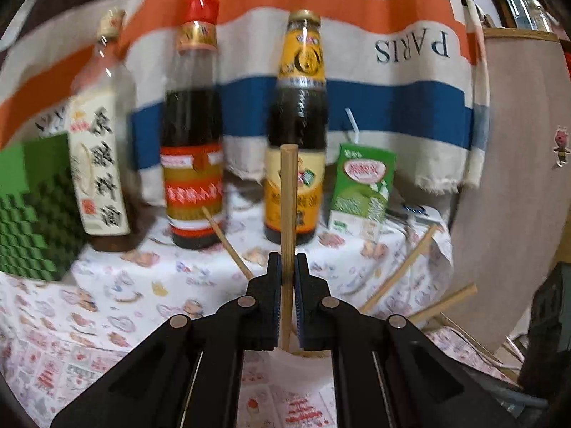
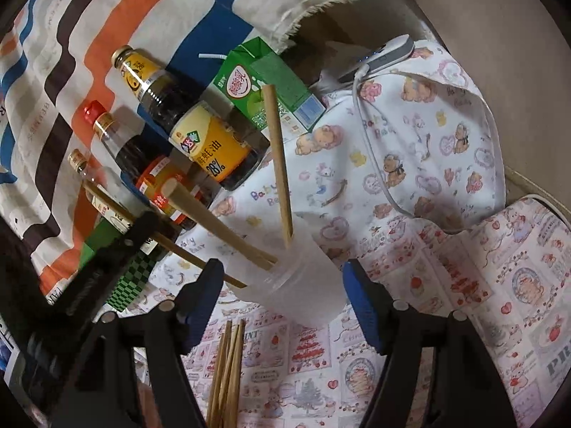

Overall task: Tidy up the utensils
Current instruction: 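Lower the left tool's chopstick into the clear cup and open the left tool, then move both open tools down to the loose chopstick pile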

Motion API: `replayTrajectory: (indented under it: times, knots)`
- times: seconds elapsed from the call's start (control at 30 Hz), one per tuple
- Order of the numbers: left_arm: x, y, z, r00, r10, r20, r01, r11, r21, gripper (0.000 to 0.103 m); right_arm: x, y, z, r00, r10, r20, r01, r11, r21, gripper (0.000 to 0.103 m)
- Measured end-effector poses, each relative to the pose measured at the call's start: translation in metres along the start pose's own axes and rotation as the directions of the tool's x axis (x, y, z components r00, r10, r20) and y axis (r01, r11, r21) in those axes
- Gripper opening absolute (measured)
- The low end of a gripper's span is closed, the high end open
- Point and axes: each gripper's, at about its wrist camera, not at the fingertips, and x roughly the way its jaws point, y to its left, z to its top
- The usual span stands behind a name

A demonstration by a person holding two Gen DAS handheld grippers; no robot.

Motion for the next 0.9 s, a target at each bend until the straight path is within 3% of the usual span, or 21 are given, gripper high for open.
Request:
replayTrajectory:
  times: [0.23,0.3,0.43,0.5,0.7,0.9]
  knots:
    - [-0.001,0.008,-0.005,1.0,0.02,-0.014,-0.02,1.0,0.014,0.01,-0.003,0.01,-0.004,0.999,-0.038,0.023,0.039,0.998,-0.052,0.07]
    - [-0.003,0.011,-0.005,1.0,0.016,-0.016,-0.016,1.0,0.0,0.03,-0.002,0.013,-0.006,0.999,-0.048,0.026,0.05,0.996,-0.078,0.071]
    - [-0.017,0.014,-0.003,1.0,0.022,0.002,-0.022,0.999,0.025,0.043,0.003,0.013,-0.008,0.998,-0.055,0.003,0.055,0.995,-0.084,0.071]
    - [-0.032,0.018,-0.003,1.0,0.021,0.023,-0.022,0.999,0.037,0.057,0.004,0.012,-0.009,0.999,-0.051,-0.008,0.05,0.996,-0.079,0.071]
    - [-0.084,0.04,-0.006,0.995,0.05,0.082,-0.054,0.997,0.05,0.082,0.004,0.023,-0.015,0.999,-0.048,-0.014,0.046,0.99,-0.131,0.071]
    - [-0.124,0.079,-0.012,0.98,0.162,0.118,-0.163,0.987,0.0,0.093,0.006,0.034,-0.024,0.998,-0.053,-0.035,0.046,0.983,-0.177,0.072]
